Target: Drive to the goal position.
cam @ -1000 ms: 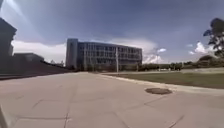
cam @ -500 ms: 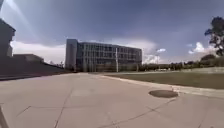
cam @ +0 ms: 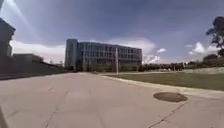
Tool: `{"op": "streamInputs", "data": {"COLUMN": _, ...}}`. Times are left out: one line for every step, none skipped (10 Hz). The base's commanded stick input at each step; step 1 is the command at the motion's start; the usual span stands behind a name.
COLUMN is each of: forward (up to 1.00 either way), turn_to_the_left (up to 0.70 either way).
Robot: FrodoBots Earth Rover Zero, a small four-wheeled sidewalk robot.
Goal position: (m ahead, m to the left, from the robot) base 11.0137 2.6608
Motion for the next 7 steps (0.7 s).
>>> {"op": "streamInputs", "data": {"forward": 0.7, "turn_to_the_left": 0.0}}
{"op": "streamInputs", "data": {"forward": 0.7, "turn_to_the_left": 0.0}}
{"op": "streamInputs", "data": {"forward": 0.7, "turn_to_the_left": 0.0}}
{"op": "streamInputs", "data": {"forward": 0.7, "turn_to_the_left": 0.0}}
{"op": "streamInputs", "data": {"forward": 0.7, "turn_to_the_left": 0.0}}
{"op": "streamInputs", "data": {"forward": 0.7, "turn_to_the_left": 0.0}}
{"op": "streamInputs", "data": {"forward": 0.7, "turn_to_the_left": 0.0}}
